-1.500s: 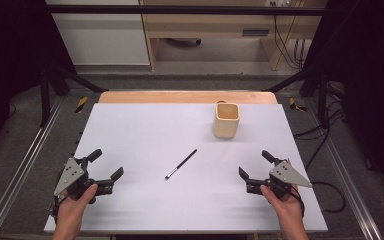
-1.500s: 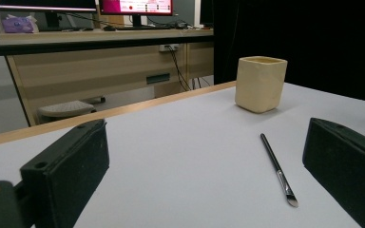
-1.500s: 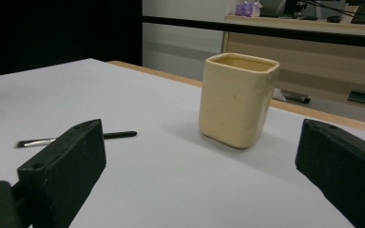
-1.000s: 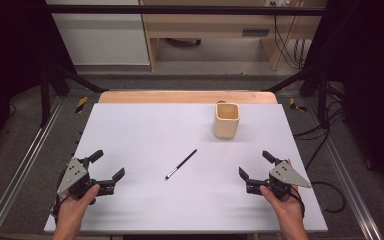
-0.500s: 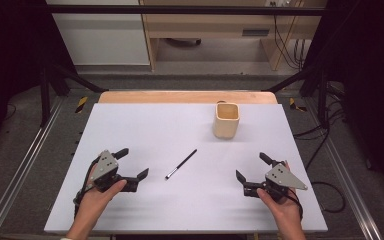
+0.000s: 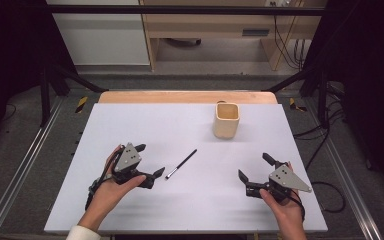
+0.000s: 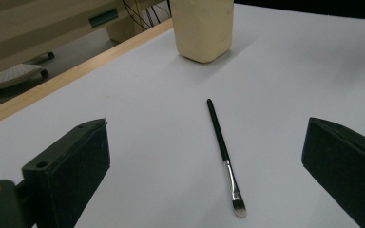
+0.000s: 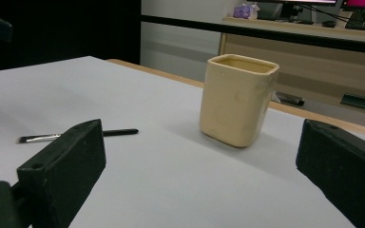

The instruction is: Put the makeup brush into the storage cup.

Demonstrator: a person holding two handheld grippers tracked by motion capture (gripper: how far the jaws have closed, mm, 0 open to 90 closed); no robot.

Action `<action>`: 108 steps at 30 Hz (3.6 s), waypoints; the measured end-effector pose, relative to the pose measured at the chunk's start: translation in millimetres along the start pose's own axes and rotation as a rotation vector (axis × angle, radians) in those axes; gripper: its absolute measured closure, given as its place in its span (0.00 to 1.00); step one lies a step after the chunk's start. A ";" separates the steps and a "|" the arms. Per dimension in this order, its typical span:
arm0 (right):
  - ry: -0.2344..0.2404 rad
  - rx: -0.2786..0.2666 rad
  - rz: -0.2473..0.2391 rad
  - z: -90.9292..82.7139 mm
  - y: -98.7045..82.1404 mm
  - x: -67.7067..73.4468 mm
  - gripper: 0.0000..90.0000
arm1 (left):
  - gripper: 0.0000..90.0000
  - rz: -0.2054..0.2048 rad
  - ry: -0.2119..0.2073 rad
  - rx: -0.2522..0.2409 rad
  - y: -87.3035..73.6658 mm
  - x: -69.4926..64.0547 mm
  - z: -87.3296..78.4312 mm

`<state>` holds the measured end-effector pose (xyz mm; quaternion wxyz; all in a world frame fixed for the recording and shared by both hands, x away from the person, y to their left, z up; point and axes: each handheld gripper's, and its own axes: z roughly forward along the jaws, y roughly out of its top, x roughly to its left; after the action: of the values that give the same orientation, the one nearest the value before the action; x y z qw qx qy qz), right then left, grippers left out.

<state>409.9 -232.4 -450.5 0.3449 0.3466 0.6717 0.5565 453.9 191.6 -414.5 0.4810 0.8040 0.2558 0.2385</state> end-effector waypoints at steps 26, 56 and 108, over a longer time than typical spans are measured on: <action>0.009 -0.004 0.005 -1.9 1.2 3.3 0.04 | 0.06 0.100 -0.034 0.342 39.4 -21.1 72.5; 0.007 0.006 -0.011 0.6 0.7 3.0 0.04 | 0.30 0.059 -0.021 0.538 24.3 -27.3 104.3; 0.014 0.022 -0.011 0.9 0.4 3.7 0.05 | 0.94 0.070 -0.048 0.598 18.8 -31.6 109.9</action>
<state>408.7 -228.7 -450.5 0.3395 0.3426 0.6822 0.5495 502.6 92.1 -448.6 0.2202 0.9237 0.2754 0.1496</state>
